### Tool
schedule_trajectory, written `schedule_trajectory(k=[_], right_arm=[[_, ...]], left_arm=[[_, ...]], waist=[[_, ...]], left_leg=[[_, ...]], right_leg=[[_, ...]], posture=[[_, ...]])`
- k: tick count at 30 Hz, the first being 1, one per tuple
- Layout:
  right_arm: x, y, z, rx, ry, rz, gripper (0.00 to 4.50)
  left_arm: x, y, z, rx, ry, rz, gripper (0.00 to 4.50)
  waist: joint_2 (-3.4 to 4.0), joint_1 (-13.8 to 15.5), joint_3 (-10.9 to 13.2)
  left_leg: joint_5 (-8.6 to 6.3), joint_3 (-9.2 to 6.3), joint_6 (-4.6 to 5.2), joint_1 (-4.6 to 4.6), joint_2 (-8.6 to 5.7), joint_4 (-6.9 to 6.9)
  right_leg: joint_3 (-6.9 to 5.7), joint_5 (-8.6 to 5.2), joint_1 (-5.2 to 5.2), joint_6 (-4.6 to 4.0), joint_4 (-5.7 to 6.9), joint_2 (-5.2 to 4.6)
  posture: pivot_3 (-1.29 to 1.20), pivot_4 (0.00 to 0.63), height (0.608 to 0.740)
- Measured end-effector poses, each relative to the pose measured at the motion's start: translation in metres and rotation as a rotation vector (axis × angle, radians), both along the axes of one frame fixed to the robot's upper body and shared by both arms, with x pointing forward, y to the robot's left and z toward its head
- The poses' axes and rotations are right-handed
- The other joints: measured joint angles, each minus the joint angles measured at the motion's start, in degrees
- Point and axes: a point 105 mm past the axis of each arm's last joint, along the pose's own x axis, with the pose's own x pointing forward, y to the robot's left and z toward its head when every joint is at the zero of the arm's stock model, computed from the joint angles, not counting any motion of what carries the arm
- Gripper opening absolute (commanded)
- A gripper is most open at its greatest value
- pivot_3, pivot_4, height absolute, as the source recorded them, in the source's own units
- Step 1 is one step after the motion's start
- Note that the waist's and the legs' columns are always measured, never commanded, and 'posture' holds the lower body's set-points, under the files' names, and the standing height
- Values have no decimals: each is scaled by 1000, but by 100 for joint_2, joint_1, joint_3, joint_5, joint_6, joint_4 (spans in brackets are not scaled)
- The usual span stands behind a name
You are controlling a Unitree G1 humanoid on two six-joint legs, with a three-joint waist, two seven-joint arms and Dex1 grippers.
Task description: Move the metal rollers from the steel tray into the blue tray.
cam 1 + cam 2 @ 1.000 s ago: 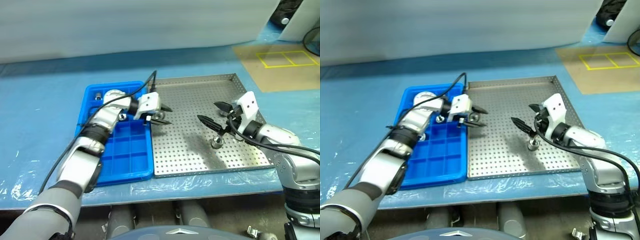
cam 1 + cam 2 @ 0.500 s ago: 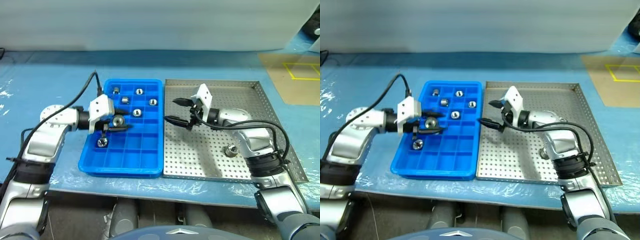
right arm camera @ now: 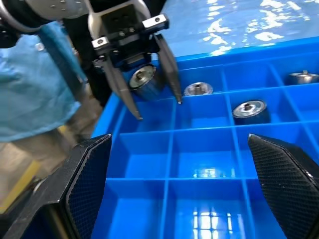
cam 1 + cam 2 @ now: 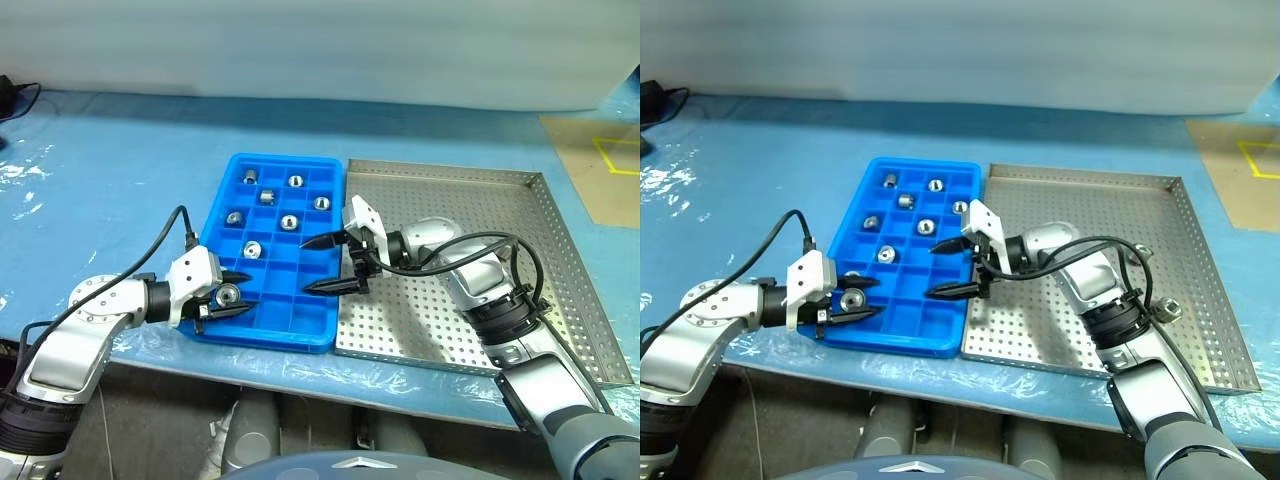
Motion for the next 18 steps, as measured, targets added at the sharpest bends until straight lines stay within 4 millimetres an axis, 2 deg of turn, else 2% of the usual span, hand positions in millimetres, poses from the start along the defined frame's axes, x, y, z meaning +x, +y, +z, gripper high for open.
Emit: schedule_trajectory(k=[8, 14, 18], right_arm=[[4, -1, -4, -16, -15, -11, 4500], [8, -3, -3, -19, -33, -43, 4500], [11, -6, -3, -17, -37, -69, 4500]], left_arm=[[5, 5, -13, 12, 18, 57, 1905], [5, -5, -9, -21, 23, 9, 3823], [12, -7, -5, -15, 6, 0, 3823]], waist=[[-1, 13, -1], [-2, 10, -1], [-2, 4, -1]], left_leg=[[1, 0, -2, 0, 0, -3], [2, 0, -3, 2, 0, -2], [3, 0, -4, 7, -1, -2]], right_leg=[[2, 0, -1, 0, -2, 2], [2, 0, -1, 0, 3, 2], [3, 0, 3, 0, 4, 2]], posture=[[205, 150, 740], [169, 150, 740], [136, 150, 740]])
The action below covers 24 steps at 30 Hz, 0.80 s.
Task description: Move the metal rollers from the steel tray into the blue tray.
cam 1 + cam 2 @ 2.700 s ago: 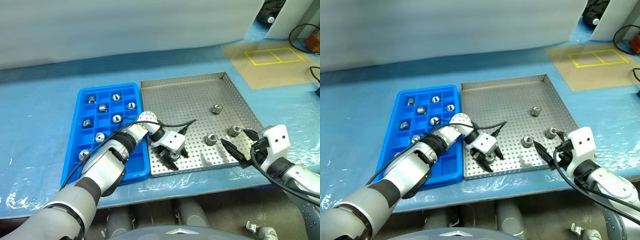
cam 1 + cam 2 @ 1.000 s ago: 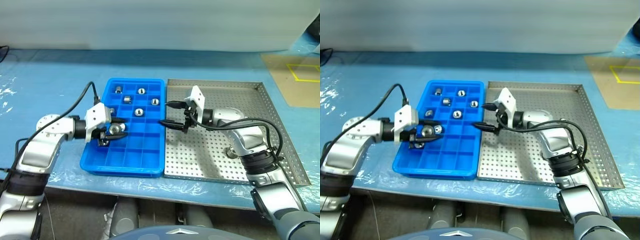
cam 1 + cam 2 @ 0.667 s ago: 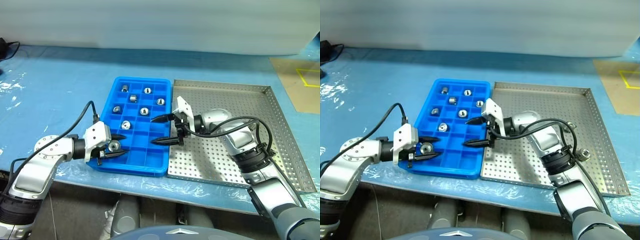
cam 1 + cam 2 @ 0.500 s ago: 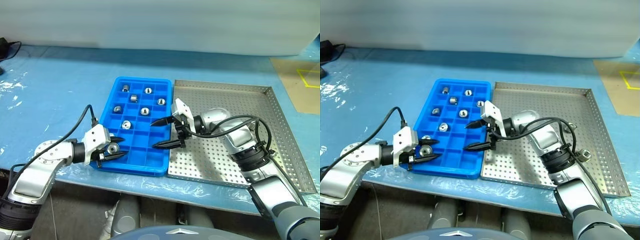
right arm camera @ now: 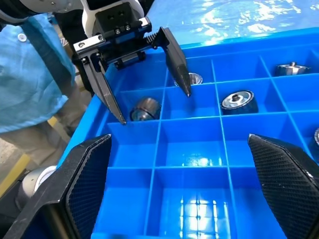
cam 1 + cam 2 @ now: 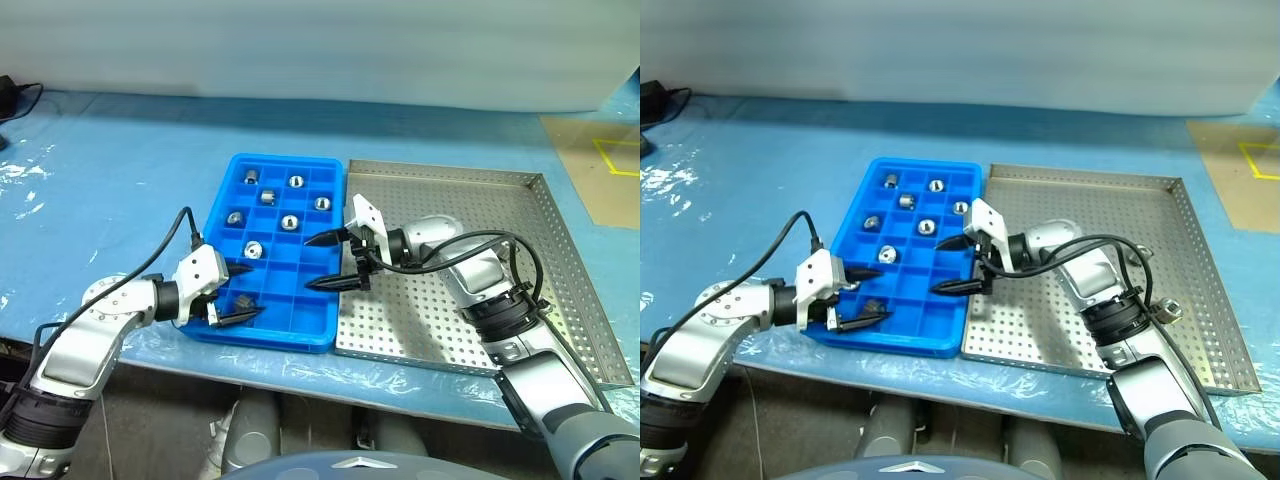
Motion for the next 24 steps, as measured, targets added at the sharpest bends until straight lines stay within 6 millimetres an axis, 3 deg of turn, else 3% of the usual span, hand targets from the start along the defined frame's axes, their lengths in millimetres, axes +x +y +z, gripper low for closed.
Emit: schedule_trajectory(k=[3, 6, 9, 12, 16, 21, 24], right_arm=[[1, -4, -2, -4, 0, -22, 4500], [2, -9, -3, 0, 2, -64, 4500], [1, -20, 3, 12, -8, -123, 4500], [1, -39, 6, 10, -19, -218, 4500], [-2, -64, 1, 8, -13, -366, 4500], [-23, -111, -1, 8, -27, -643, 4500], [-36, -125, -3, 1, -24, -731, 4500]], left_arm=[[10, -5, 7, -18, -26, -2, 3823], [35, -18, 30, -86, -113, 3, 3823], [59, -37, 53, -142, -184, -33, 3823], [77, -63, 64, -187, -193, -101, 3823], [86, -95, 52, -153, -191, -223, 3823], [94, -137, 34, -123, -154, -387, 3823], [92, -154, 36, -135, -161, -452, 3823]], waist=[[0, -6, 0], [-1, 14, 0], [-3, -3, -2], [-6, -40, -4], [-7, -237, -6], [-6, -427, -7], [-8, -640, -7]], left_leg=[[2, 0, -3, -1, 0, 0], [5, 0, -7, -4, -1, 7], [9, 1, -12, -1, -6, 16], [12, 4, -16, 2, -9, 22], [14, 6, 3, -2, -6, 22], [7, 7, 29, -9, -8, 27], [-8, 12, 52, -8, -8, 32]], right_leg=[[0, 0, 0, 0, 1, 2], [-1, 1, 2, 0, 6, 1], [4, 2, 9, 1, 6, -2], [9, 3, 14, 2, 4, -2], [15, 3, 9, 3, -1, 8], [16, 3, 9, 5, -8, 10], [19, 3, 10, 5, -16, 10]], posture=[[103, 150, 740], [53, 150, 740], [-49, 150, 740], [-147, 150, 740], [-300, 150, 740], [-440, 150, 740], [-517, 150, 740]])
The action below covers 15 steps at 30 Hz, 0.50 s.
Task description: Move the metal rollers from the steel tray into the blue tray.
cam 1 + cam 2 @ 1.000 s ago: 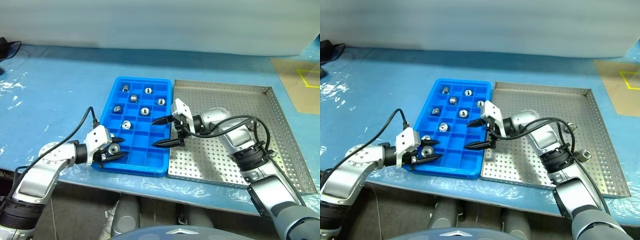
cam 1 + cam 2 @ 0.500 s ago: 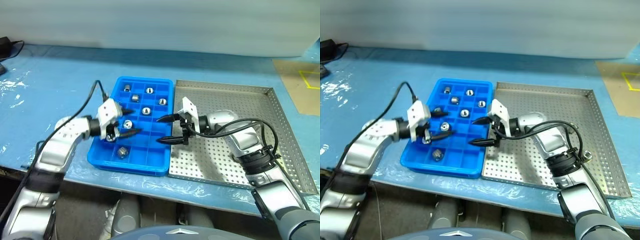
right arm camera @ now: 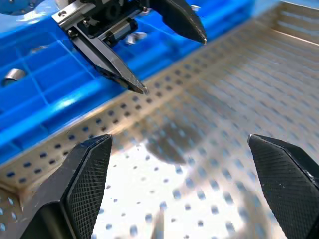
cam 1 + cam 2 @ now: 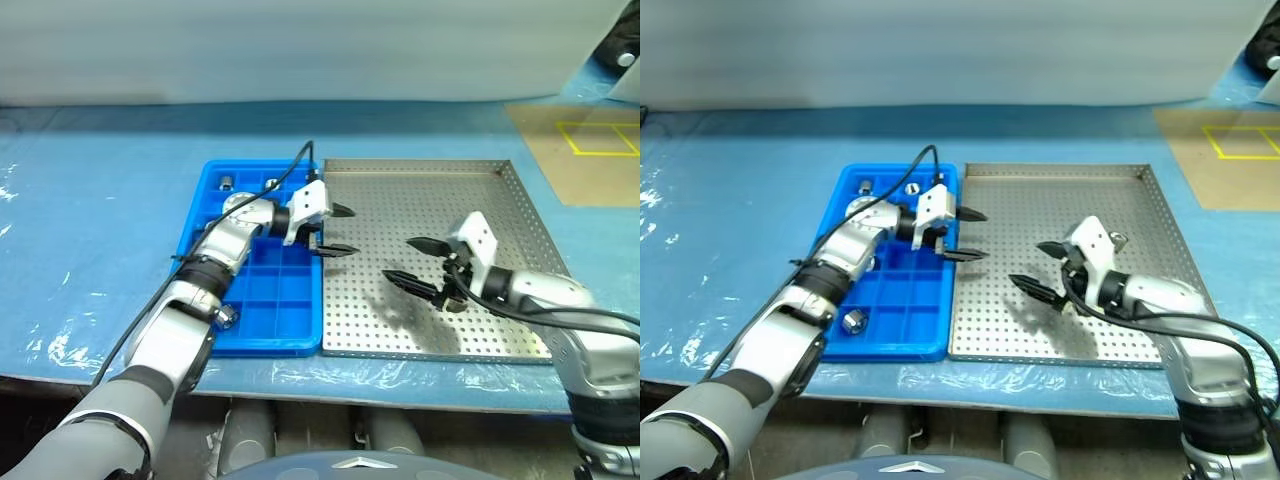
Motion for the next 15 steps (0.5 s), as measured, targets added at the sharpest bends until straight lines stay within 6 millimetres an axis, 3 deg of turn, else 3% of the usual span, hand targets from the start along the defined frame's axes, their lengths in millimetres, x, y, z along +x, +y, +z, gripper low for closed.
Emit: schedule_trajectory(k=[2, 6, 11, 15], right_arm=[[-12, -9, -6, 2, 21, -68, 4500], [-26, -24, -21, 29, 63, -201, 4500], [-29, -26, -28, 31, 70, -235, 4500], [-20, -40, -37, 22, 69, -296, 4500]], left_arm=[[-5, -12, 6, -7, -12, -66, 3823], [-16, -14, 12, -21, 8, -174, 3823], [-24, -5, 5, 16, 22, -232, 3823], [-27, 4, -1, 37, 48, -232, 3823]], waist=[[0, -96, 0], [0, -319, -1], [1, -430, -1], [1, -444, -1]], left_leg=[[-2, 0, 1, 5, 2, 1], [-12, 1, -15, 14, 1, 6], [-14, -2, -13, 13, 5, 16], [-23, -4, 4, 1, -1, 23]], right_leg=[[0, 0, 6, 0, -4, 3], [3, -1, 14, 1, -6, 7], [3, 0, 19, 3, -6, 8], [-2, 1, 20, 2, -14, -2]], posture=[[-545, 150, 740], [-553, 150, 740], [-523, 150, 740], [-497, 150, 740]])
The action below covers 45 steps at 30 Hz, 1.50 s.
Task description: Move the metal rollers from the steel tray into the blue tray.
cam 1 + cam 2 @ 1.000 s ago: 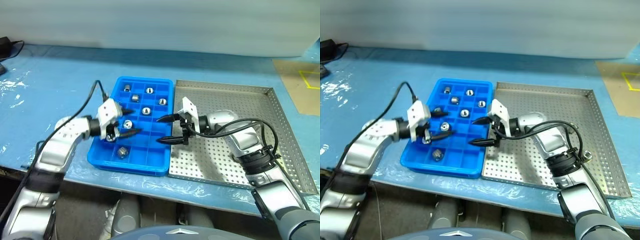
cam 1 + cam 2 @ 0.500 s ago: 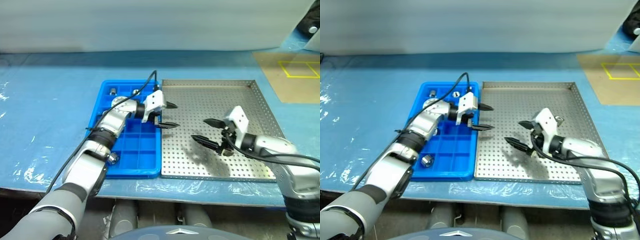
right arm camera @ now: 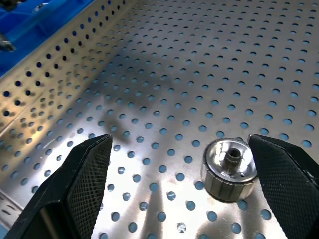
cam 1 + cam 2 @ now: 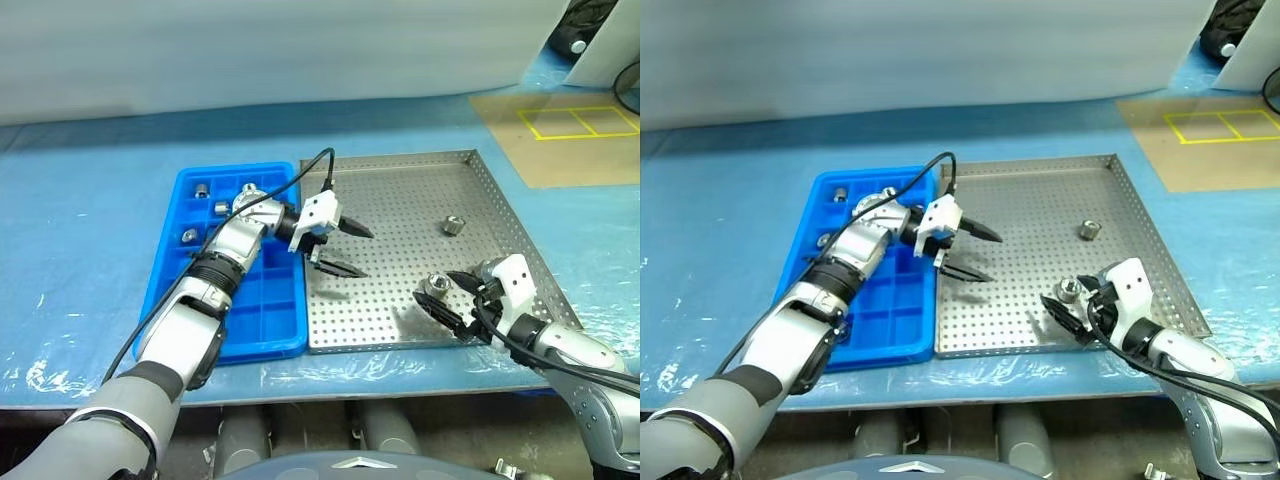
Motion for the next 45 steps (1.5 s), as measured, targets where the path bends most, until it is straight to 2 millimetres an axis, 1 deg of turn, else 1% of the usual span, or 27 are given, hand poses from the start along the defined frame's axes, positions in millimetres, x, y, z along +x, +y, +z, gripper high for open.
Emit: schedule_trajectory(k=[2, 4, 8, 11, 12, 13, 15, 17, 18, 19, 20, 22, 24, 25, 27, 31, 34, 37, 40, 42, 45], right_arm=[[3, -6, -7, -12, 11, -23, 4500], [4, -8, -16, -19, 32, -25, 4500], [8, -9, -19, -23, 19, -16, 4500], [11, -5, -22, -30, 13, 2, 3943], [12, -4, -22, -38, 8, 11, 3574], [13, -4, -22, -44, 6, 14, 3306], [15, -4, -23, -61, 4, 20, 3306], [16, -4, -23, -59, 5, 24, 2909], [17, -3, -23, -58, 5, 31, 2693], [17, -2, -23, -64, 7, 40, 2307], [18, -2, -23, -71, 6, 43, 2063], [23, 0, -20, -84, -10, 51, 2063], [25, 1, -20, -81, -10, 61, 1781], [27, 5, -19, -78, -10, 76, 1682], [31, 12, -17, -77, -21, 102, 1682], [40, 30, -5, -65, -58, 185, 1670], [49, 37, -3, -68, -62, 213, 1670], [59, 43, 5, -66, -83, 235, 1670], [68, 62, 23, -45, -138, 304, 1670], [71, 76, 35, -25, -172, 363, 1670], [80, 108, 50, 10, -201, 495, 1670]], left_arm=[[0, 1, 2, 3, -6, 4, 3823], [0, 4, 2, 7, -14, 11, 3823], [-3, 9, -5, 20, -12, 28, 3823], [-2, 11, -5, 21, -15, 42, 3874], [-2, 12, -4, 22, -22, 47, 3874], [-1, 13, -3, 25, -28, 53, 3874], [-1, 17, -2, 30, -33, 61, 3874], [-2, 19, -3, 35, -27, 66, 3874], [-3, 21, -3, 37, -22, 69, 3874], [-4, 24, -3, 45, -16, 74, 3874], [-4, 27, -2, 50, -15, 77, 3874], [-5, 37, 0, 62, -17, 89, 3874], [-5, 46, 2, 70, -19, 105, 3874], [-5, 52, 4, 76, -21, 121, 3874], [-3, 62, 8, 86, -27, 150, 3874], [1, 78, 19, 89, -58, 215, 3874], [-1, 92, 17, 107, -59, 261, 3874], [-3, 99, 17, 107, -51, 300, 3874], [-2, 109, 30, 72, -79, 368, 3874], [-2, 116, 38, 55, -84, 406, 3874], [-7, 135, 41, 42, -69, 492, 3874]], waist=[[0, 1, 0], [1, 5, 0], [1, 12, -1], [1, 23, -1], [1, 29, -1], [1, 32, -1], [1, 34, -1], [1, 39, -1], [1, 42, 0], [1, 41, 0], [1, 38, 0], [1, 16, -1], [3, 23, 0], [3, 23, 0], [4, 33, 1], [5, 89, 1], [7, 167, 1], [8, 271, 2], [8, 318, 2], [9, 342, 3], [8, 345, 3]], left_leg=[[-5, 0, 9, -4, -3, 2], [-6, 1, 22, -8, -4, 3], [-4, 1, 39, -7, -2, 1], [-4, 1, 39, -6, -1, 2], [-4, 1, 38, -3, -1, 2], [-4, 1, 38, -1, -2, 2], [-8, 1, 34, 6, -3, 2], [-13, 1, 26, 11, -3, 2], [-14, 1, 25, 11, -3, 2], [-14, 1, 25, 12, -2, 1], [-13, 1, 25, 12, -1, 0], [-13, 1, 24, 15, 0, -1], [-13, 1, 24, 16, -1, -3], [-13, 1, 24, 14, 0, -3], [-13, 1, 24, 12, -1, -3], [-14, 2, 21, 14, 0, -6], [-11, 4, 18, 13, 0, -15], [-9, 5, 15, 10, 0, -20], [-4, 6, 7, 11, 1, -24], [2, 6, -2, 12, 2, -28], [11, 4, -19, 15, 7, -35]], right_leg=[[-1, 0, 1, 0, -6, -4], [-2, 0, 2, 0, -14, -6], [-5, 0, 8, -1, -25, -6], [-8, 0, 12, -1, -25, -6], [-8, 0, 15, -1, -25, -6], [-8, 0, 19, -1, -25, -8], [-8, 0, 28, -1, -27, -9], [-8, 0, 33, -1, -29, -10], [-8, 0, 32, -1, -29, -10], [-8, 0, 32, -1, -28, -10], [-8, 0, 31, -1, -28, -9], [-7, 0, 31, -1, -26, -8], [-8, 0, 31, -1, -26, -8], [-8, 0, 30, -2, -26, -8], [-8, 0, 28, -2, -26, -9], [-8, 0, 28, -2, -25, -9], [-8, 0, 21, -3, -26, -9], [-8, 0, 14, -3, -25, -9], [-7, 0, 6, -4, -13, -9], [-7, -1, 0, -4, -5, -8], [-5, -2, -12, -7, 13, -3]], posture=[[-478, 150, 740], [-463, 150, 740], [-444, 150, 740], [-428, 150, 740], [-424, 150, 740], [-419, 150, 740], [-414, 150, 740], [-405, 150, 740], [-402, 150, 740], [-397, 150, 740], [-393, 150, 740], [-380, 150, 740], [-353, 150, 740], [-353, 150, 740], [-319, 150, 740], [-281, 150, 740], [-253, 150, 740], [-193, 150, 740], [-155, 150, 740], [-73, 150, 740], [-4, 150, 740]])
